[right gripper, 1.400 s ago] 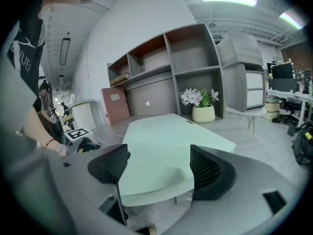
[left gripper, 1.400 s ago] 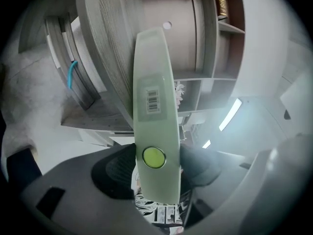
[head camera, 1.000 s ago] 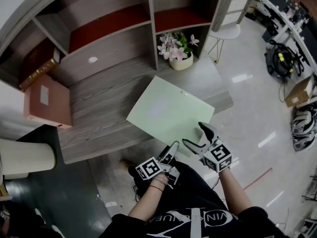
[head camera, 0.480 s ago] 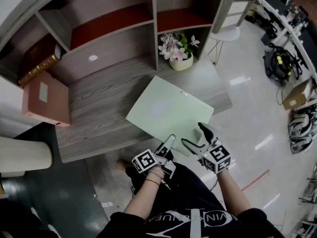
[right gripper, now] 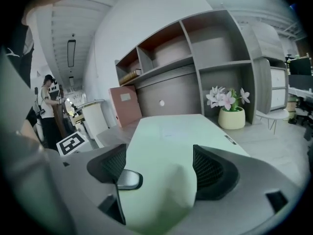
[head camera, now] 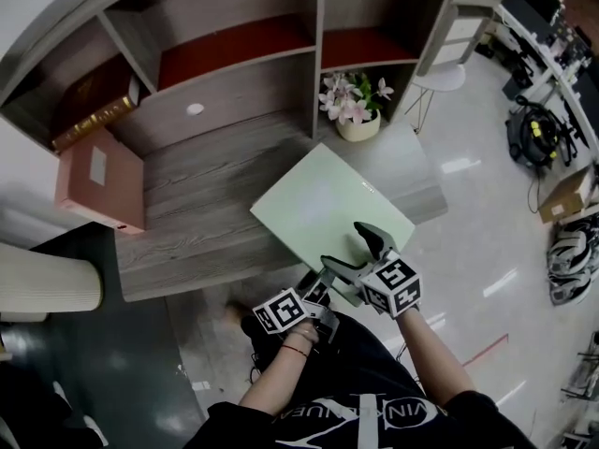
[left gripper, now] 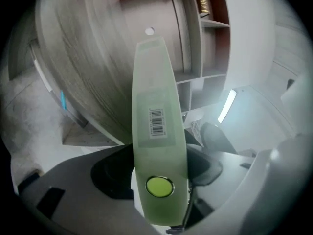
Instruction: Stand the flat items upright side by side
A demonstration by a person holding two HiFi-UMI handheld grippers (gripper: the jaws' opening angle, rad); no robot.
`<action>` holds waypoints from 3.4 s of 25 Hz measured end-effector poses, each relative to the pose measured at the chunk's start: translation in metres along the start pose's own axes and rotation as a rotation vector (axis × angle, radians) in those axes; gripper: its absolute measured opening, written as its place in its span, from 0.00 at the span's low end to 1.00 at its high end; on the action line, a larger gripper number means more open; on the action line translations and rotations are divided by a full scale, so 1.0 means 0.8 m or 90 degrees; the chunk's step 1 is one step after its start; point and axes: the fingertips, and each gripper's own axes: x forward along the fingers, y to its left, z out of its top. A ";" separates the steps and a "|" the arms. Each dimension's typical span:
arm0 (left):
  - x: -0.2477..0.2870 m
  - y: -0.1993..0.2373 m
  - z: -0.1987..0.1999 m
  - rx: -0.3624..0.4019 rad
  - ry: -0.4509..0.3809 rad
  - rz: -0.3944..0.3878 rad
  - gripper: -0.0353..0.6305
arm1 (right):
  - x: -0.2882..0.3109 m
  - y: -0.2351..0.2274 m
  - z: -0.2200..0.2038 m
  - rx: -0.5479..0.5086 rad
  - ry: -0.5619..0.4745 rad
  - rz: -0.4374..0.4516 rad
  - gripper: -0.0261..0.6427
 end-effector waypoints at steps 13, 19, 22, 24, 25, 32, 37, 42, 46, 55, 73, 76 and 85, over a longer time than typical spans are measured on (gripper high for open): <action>-0.007 -0.050 0.055 0.129 -0.041 0.025 0.48 | 0.051 0.035 0.061 -0.085 0.034 -0.061 0.75; -0.013 -0.064 0.073 0.162 -0.041 0.023 0.47 | 0.069 0.033 0.073 -0.076 0.064 -0.092 0.74; -0.018 -0.071 0.092 0.172 -0.050 0.022 0.47 | 0.076 0.040 0.092 -0.069 0.039 -0.078 0.73; -0.023 -0.075 0.106 0.186 -0.058 0.026 0.47 | 0.082 0.049 0.107 -0.074 0.022 -0.066 0.73; -0.027 -0.077 0.115 0.197 -0.064 0.030 0.46 | 0.087 0.054 0.114 -0.079 0.014 -0.059 0.72; -0.075 -0.085 0.191 0.292 -0.142 0.079 0.46 | 0.128 0.112 0.170 -0.109 -0.066 0.025 0.70; -0.119 -0.083 0.247 0.342 -0.196 0.125 0.46 | 0.167 0.159 0.202 -0.119 -0.104 0.088 0.69; -0.170 -0.079 0.298 0.403 -0.247 0.185 0.46 | 0.205 0.214 0.228 -0.141 -0.121 0.152 0.69; -0.215 -0.073 0.332 0.445 -0.288 0.239 0.46 | 0.232 0.260 0.246 -0.146 -0.131 0.209 0.69; -0.297 -0.060 0.386 0.508 -0.351 0.338 0.47 | 0.276 0.344 0.266 -0.158 -0.145 0.315 0.69; -0.358 -0.005 0.420 0.656 -0.348 0.512 0.49 | 0.316 0.403 0.245 -0.276 -0.132 0.391 0.69; -0.356 0.011 0.417 0.652 -0.309 0.527 0.50 | 0.319 0.399 0.232 -0.292 -0.124 0.385 0.68; -0.345 0.052 0.411 0.616 -0.226 0.560 0.50 | 0.342 0.384 0.194 -0.283 -0.061 0.374 0.68</action>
